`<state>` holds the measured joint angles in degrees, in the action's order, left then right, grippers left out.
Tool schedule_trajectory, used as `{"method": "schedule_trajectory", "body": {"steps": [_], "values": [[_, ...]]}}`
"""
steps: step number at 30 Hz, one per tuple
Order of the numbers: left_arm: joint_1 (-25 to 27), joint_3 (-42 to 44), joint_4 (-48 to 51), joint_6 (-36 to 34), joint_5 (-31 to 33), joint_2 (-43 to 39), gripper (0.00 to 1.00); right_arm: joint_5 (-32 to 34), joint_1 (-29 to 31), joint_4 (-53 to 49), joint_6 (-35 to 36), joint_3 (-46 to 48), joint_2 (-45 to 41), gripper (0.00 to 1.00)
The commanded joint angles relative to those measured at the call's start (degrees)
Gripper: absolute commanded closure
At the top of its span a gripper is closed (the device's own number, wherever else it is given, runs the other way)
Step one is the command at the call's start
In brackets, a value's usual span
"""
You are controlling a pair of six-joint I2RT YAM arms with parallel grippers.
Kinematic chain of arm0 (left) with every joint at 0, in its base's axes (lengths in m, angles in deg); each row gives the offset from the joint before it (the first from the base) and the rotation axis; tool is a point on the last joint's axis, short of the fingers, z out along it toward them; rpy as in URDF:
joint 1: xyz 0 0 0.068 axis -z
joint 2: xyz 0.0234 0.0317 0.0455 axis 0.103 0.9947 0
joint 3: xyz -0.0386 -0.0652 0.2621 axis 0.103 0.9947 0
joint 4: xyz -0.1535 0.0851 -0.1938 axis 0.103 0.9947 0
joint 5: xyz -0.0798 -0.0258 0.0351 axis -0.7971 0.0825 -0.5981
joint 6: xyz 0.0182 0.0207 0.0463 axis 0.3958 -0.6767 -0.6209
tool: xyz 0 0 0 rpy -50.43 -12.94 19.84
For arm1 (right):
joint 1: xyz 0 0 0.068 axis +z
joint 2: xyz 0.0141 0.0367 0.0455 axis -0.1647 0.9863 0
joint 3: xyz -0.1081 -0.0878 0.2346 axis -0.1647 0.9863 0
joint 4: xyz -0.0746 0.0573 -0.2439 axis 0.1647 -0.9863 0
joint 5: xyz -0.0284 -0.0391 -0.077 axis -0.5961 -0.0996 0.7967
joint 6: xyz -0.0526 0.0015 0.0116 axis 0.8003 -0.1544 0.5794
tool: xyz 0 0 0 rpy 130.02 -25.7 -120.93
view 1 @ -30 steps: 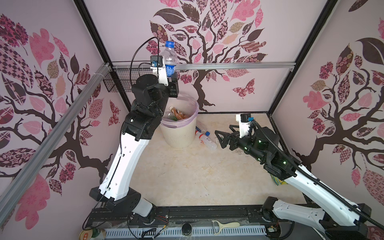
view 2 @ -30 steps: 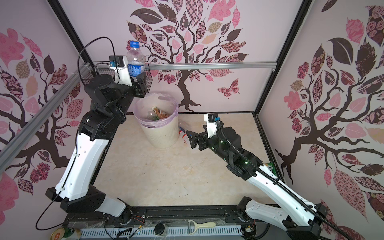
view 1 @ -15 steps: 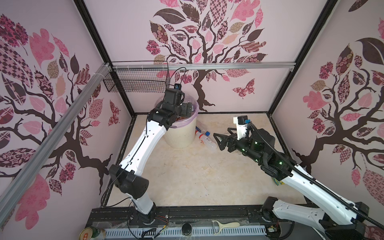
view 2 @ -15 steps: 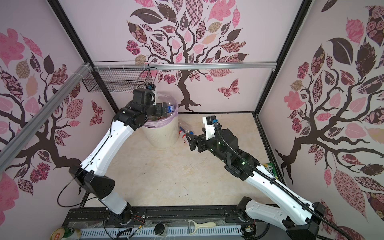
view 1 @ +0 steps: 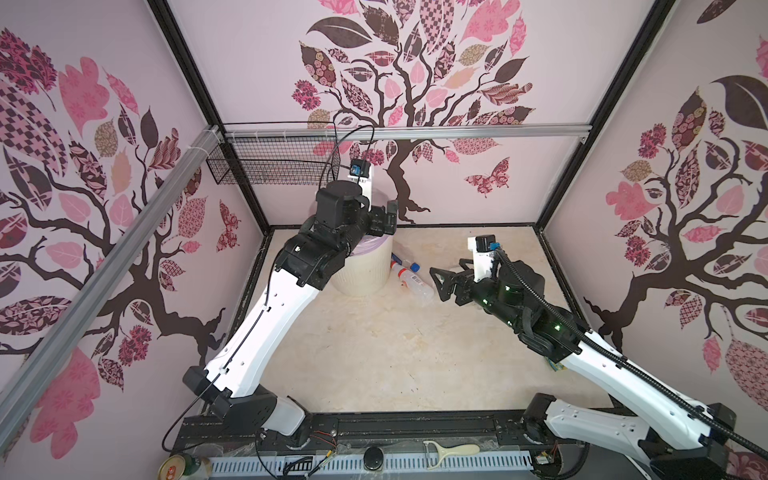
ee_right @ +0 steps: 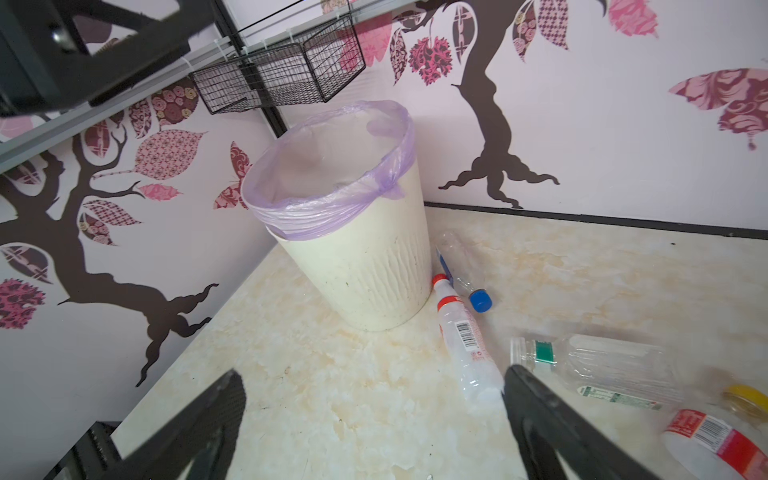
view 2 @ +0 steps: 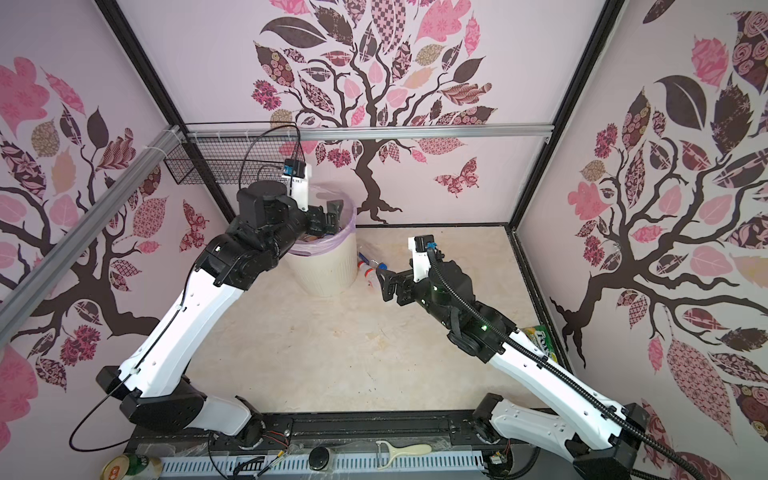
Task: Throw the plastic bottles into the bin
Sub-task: 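Lower left arm toward remaining bottles while right gripper moves toward them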
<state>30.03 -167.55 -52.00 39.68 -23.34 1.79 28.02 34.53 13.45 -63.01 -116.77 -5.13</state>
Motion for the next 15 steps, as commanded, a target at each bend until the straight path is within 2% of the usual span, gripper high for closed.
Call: {"method": "schedule_trajectory", "body": {"steps": [1,3,5,8,12,15], "values": [[4.2,2.6,-1.9,1.5,-0.5,-1.5,0.02,5.6,-3.1,-2.2,-0.2,1.4,-1.0,0.00],[7.1,4.8,-2.6,2.4,-0.4,-2.2,0.02,4.0,-8.7,-3.2,-3.4,2.5,-1.0,0.00],[9.5,8.3,-4.1,4.6,-0.5,-3.3,0.02,-0.6,-17.1,-3.5,-7.7,4.7,-1.1,0.00],[13.0,13.6,-6.4,6.6,-1.5,-4.1,0.02,-3.8,-27.3,-1.8,-14.2,9.3,-1.9,0.00],[16.9,18.6,-7.6,8.8,0.1,-3.9,0.02,-1.3,-29.6,0.4,-17.5,12.8,0.3,0.01],[17.2,24.4,-11.0,11.8,-2.6,-4.2,0.02,-1.2,-29.9,2.6,-20.6,15.1,4.3,0.00]]}}
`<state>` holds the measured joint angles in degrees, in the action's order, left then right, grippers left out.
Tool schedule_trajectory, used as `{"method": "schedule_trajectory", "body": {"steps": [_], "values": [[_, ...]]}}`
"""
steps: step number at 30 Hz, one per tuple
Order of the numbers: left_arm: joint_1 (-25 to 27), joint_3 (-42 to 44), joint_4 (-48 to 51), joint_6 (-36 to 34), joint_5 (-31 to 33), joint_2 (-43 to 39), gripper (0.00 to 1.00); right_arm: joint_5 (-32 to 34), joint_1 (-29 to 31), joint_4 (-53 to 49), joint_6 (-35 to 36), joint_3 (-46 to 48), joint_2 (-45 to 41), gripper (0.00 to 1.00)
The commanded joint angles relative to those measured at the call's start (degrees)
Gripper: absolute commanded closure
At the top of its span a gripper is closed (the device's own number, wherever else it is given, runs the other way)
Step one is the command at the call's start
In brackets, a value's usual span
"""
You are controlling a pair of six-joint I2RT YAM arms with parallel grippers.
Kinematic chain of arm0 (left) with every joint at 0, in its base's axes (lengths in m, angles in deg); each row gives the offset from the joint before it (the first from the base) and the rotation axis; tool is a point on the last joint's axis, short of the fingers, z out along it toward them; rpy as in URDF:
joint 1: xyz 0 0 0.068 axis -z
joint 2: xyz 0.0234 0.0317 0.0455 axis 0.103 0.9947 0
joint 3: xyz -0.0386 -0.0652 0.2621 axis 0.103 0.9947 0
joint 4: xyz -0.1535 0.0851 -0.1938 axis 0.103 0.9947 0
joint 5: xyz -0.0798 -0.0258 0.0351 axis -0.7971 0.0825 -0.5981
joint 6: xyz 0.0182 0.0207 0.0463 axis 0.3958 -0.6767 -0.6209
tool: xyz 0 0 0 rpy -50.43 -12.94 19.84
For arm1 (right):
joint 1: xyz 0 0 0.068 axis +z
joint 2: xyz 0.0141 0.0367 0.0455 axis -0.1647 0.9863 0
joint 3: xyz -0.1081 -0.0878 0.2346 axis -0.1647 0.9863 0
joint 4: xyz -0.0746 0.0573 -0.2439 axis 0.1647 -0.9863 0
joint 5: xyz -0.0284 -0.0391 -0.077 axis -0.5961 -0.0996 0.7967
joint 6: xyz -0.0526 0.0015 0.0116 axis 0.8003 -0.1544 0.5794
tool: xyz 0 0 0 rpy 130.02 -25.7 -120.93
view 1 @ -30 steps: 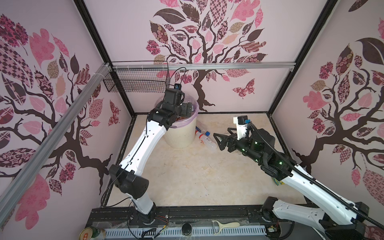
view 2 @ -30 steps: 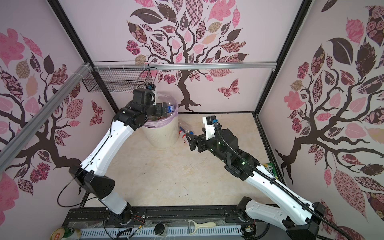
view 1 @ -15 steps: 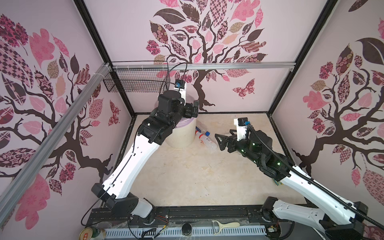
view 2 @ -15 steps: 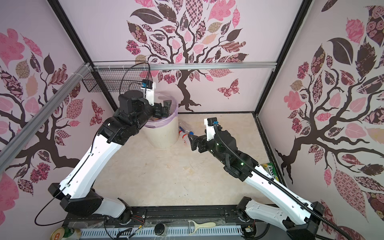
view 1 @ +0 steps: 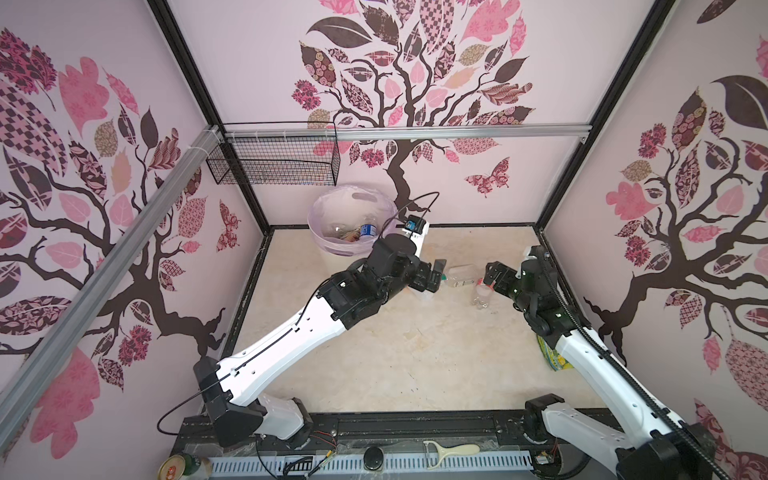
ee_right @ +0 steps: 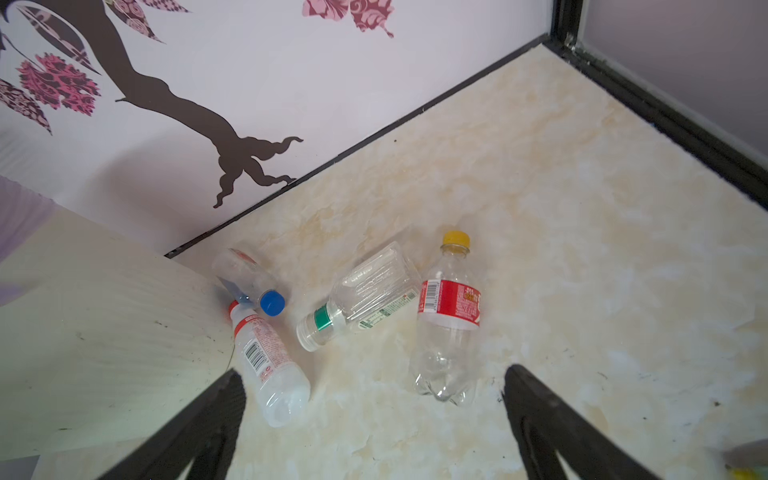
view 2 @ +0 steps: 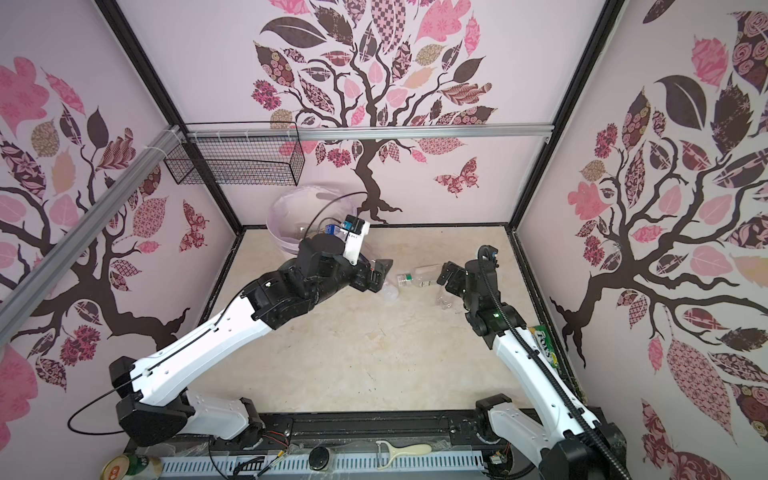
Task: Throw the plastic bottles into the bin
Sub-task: 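Lower left arm toward remaining bottles while right gripper moves toward them, then close right gripper around the yellow-capped red-labelled bottle's body, then raise the bottle with right gripper while left gripper grasps its yellow cap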
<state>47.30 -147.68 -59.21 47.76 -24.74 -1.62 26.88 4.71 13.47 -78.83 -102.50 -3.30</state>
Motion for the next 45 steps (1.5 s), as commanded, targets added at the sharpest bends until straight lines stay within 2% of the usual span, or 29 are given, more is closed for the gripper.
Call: {"method": "schedule_trajectory", "body": {"steps": [1,6,17,23,34,40,45], "values": [[-0.1,6.0,-4.7,4.4,-1.5,-0.7,0.02,0.2,0.0,3.5,-5.5,1.6,4.0,0.00],[0.0,9.9,-6.7,6.4,-3.3,-0.3,0.02,3.0,-0.2,6.5,-4.2,3.4,10.7,0.00],[0.0,17.0,-8.9,8.3,-4.5,-2.2,0.02,3.1,-1.2,10.4,-5.4,3.4,21.4,0.01],[-0.1,19.1,-9.4,8.9,-4.6,-2.4,0.02,1.9,-1.8,12.5,-5.4,3.8,26.4,0.04],[-0.2,22.0,-8.9,9.7,-5.9,-1.7,0.02,-6.1,-3.3,16.0,-5.9,3.7,32.5,0.18],[-0.4,22.8,-8.1,10.2,-6.0,-3.1,0.02,-8.6,-3.3,15.1,-6.7,3.9,33.8,0.33],[-1.0,23.6,-8.3,10.8,-5.8,-4.6,0.02,-9.9,-3.3,15.9,-6.6,7.2,30.8,0.43]]}}
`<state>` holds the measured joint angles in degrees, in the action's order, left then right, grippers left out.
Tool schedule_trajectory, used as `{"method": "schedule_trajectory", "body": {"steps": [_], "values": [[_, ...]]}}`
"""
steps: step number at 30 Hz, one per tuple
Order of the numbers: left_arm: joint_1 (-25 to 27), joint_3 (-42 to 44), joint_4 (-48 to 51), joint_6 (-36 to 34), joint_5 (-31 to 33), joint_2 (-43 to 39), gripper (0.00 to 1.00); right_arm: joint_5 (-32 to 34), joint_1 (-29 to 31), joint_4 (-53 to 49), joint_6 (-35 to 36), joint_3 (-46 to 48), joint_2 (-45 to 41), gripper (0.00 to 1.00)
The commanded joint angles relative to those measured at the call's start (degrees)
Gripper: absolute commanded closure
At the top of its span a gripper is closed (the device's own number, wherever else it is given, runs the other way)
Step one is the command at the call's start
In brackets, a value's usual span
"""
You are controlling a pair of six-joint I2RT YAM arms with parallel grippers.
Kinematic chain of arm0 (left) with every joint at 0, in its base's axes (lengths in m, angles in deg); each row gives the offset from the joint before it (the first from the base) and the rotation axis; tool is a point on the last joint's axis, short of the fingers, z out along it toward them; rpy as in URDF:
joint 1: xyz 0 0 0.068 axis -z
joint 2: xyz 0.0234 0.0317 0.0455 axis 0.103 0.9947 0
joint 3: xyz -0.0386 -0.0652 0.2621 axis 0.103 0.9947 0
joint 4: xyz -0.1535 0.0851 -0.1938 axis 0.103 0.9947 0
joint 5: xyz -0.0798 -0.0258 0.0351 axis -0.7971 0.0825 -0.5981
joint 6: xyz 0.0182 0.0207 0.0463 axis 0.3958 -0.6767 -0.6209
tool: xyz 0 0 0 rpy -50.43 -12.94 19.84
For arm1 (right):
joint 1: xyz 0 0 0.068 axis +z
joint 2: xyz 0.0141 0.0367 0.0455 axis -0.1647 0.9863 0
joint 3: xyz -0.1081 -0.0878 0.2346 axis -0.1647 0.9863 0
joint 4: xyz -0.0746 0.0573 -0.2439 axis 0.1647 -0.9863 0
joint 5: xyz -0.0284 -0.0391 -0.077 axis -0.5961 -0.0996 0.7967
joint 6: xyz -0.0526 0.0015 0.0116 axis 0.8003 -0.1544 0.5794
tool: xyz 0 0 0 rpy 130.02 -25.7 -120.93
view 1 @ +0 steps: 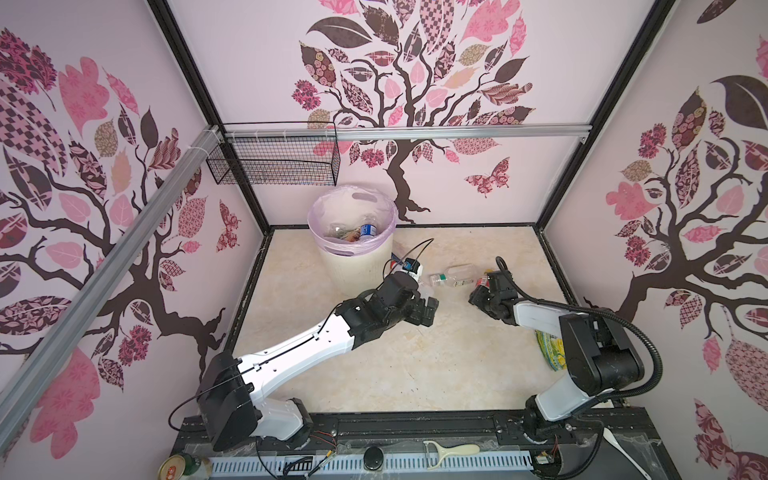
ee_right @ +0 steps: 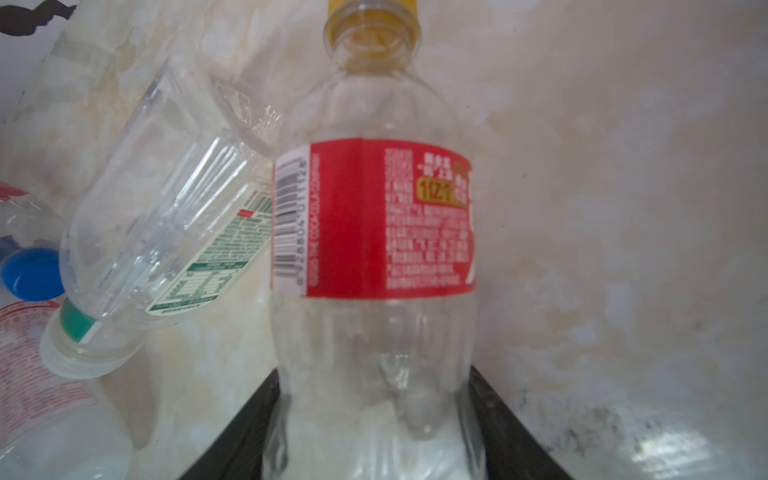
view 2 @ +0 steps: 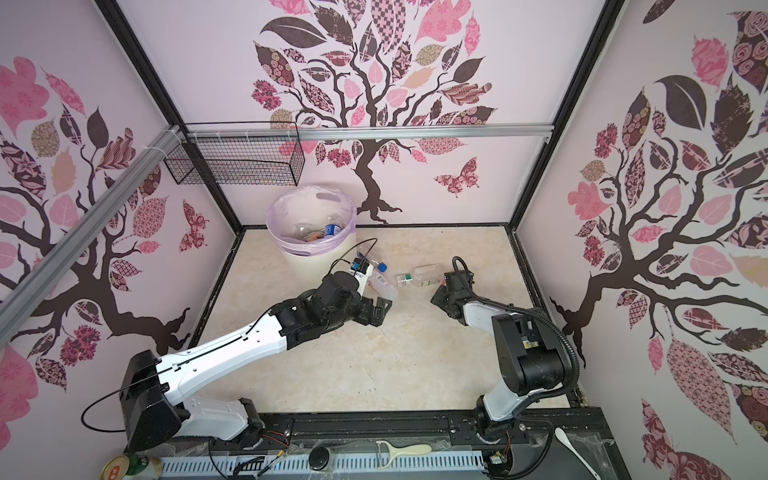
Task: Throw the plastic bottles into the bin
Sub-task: 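Raise the bottle with right gripper while left gripper grasps its yellow cap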
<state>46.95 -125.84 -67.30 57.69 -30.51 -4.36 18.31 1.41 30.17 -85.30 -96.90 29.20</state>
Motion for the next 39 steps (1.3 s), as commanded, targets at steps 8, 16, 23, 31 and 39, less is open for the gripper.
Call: {"method": "schedule_trajectory", "body": {"steps": [8,16,23,31,39], "values": [[-4.7,-1.8,1.5,4.7,-2.6,-1.2,0.02,-5.2,0.0,-2.8,0.5,6.7,-13.5,0.45],[-7.9,-10.0,3.9,5.9,-5.9,1.9,0.02,-5.8,4.8,-9.2,2.7,6.3,-25.3,0.45],[-13.0,-12.9,2.0,10.1,-15.7,2.7,0.02,-9.2,11.7,-6.9,3.6,5.4,-31.8,0.46],[-17.2,-14.2,-1.4,13.6,-21.0,4.4,0.02,-13.8,18.5,-2.7,8.2,3.3,-35.7,0.46],[-17.3,-17.9,-2.1,15.3,-25.8,8.8,0.02,-18.8,20.8,0.6,10.4,3.1,-38.6,0.47]]}}
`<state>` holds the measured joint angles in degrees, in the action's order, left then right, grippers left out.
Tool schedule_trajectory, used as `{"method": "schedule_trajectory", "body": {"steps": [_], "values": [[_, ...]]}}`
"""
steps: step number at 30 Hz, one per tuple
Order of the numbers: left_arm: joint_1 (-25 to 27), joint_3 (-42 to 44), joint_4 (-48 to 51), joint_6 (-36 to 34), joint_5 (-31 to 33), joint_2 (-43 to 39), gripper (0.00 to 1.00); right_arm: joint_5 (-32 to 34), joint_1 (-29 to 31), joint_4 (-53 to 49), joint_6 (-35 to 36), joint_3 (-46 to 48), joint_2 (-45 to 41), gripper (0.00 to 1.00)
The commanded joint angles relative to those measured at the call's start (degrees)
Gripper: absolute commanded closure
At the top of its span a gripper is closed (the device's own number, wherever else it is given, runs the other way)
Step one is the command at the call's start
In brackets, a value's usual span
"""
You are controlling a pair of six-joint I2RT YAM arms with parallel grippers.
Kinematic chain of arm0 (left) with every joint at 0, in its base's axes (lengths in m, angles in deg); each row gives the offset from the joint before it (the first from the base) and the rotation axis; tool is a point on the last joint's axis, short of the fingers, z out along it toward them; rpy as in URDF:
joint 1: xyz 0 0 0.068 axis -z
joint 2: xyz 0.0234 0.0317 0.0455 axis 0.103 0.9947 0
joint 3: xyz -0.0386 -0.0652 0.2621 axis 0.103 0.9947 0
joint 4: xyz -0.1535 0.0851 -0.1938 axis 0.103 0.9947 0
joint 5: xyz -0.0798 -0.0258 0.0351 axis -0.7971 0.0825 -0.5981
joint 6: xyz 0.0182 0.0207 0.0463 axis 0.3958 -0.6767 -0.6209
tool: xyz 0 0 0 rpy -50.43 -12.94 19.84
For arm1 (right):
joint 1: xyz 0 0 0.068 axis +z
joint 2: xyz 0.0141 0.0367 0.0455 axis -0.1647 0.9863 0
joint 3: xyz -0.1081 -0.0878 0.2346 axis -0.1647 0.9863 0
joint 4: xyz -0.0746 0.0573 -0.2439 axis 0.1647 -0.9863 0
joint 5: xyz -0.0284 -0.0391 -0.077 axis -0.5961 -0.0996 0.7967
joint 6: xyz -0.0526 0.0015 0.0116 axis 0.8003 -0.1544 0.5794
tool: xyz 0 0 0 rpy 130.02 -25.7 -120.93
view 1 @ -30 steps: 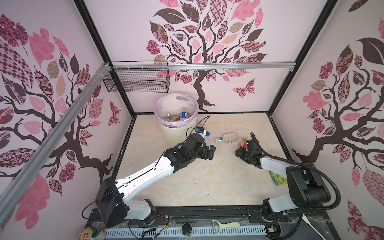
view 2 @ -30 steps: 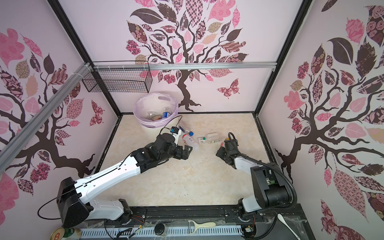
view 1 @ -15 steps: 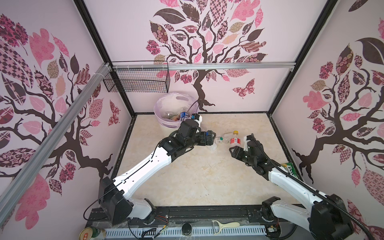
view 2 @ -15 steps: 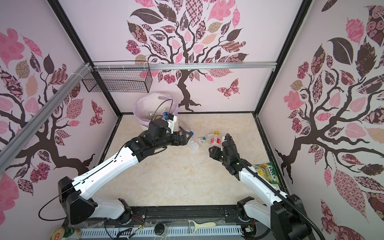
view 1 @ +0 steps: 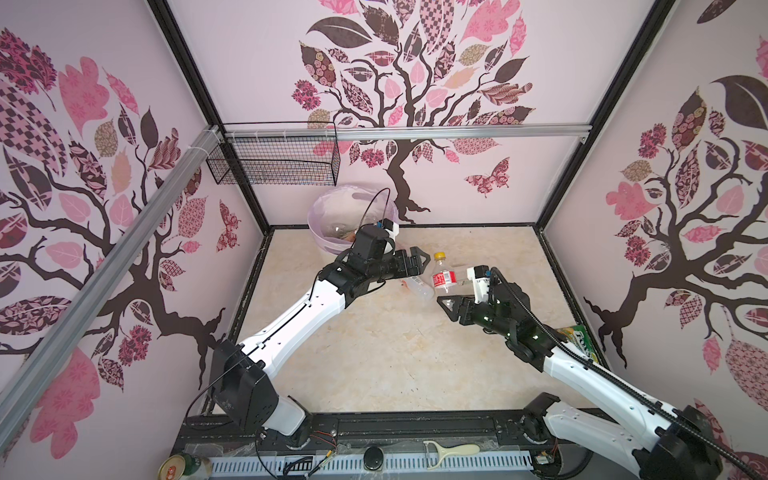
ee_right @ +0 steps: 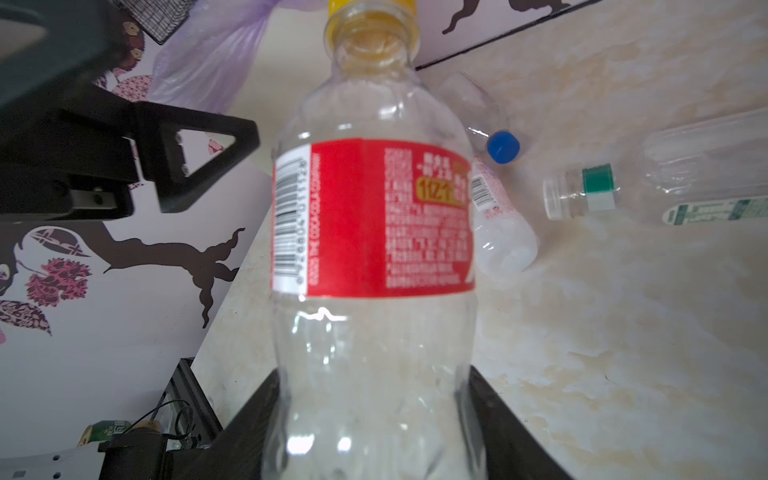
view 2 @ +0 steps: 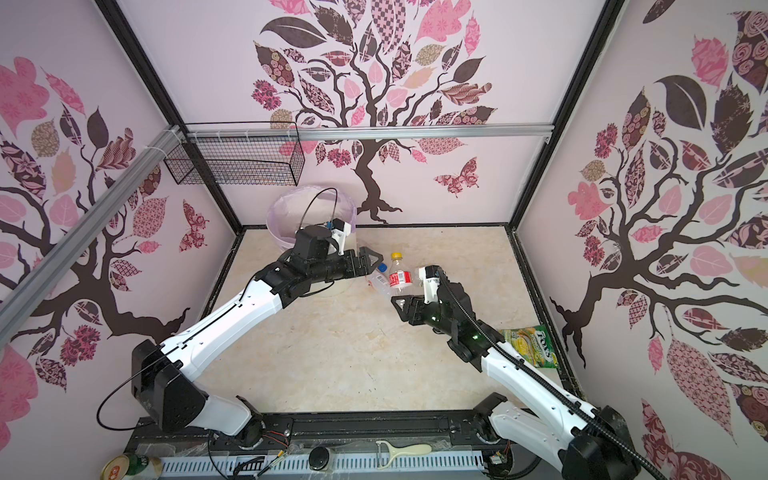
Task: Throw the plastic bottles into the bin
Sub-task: 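Raise the bottle with right gripper while left gripper grasps its yellow cap, then open right gripper while left gripper lifts the bottle over the bin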
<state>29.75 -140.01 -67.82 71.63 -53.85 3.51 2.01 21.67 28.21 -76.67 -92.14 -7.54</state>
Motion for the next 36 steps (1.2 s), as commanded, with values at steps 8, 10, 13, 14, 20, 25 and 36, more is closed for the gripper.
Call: {"method": "schedule_trajectory", "body": {"steps": [8,10,13,14,20,25,36], "values": [[-0.1,-5.2,-4.0,3.9,-4.8,3.4,0.07,-4.3,1.9,1.8,3.1,-3.5,-1.3,0.47],[-0.1,-5.4,-4.0,4.1,-4.6,3.6,0.10,-3.5,3.2,1.5,3.7,-4.1,-0.5,0.47],[-0.1,-5.3,-4.4,4.4,-4.7,3.6,0.16,-2.3,5.2,1.3,4.3,-5.0,0.7,0.47],[-0.1,-5.3,-4.5,4.5,-4.8,3.5,0.17,-2.0,5.6,1.4,4.3,-5.3,1.0,0.47],[0.0,-4.4,-4.6,4.6,-4.1,3.3,0.26,-1.2,7.5,2.0,4.5,-6.9,3.2,0.47],[0.0,-4.0,-4.5,4.4,-3.1,2.7,0.41,0.6,8.5,1.9,4.6,-7.4,4.2,0.47],[0.0,-3.7,-4.1,4.0,-2.9,2.6,0.71,3.2,8.8,0.5,5.1,-7.4,4.1,0.46]]}}
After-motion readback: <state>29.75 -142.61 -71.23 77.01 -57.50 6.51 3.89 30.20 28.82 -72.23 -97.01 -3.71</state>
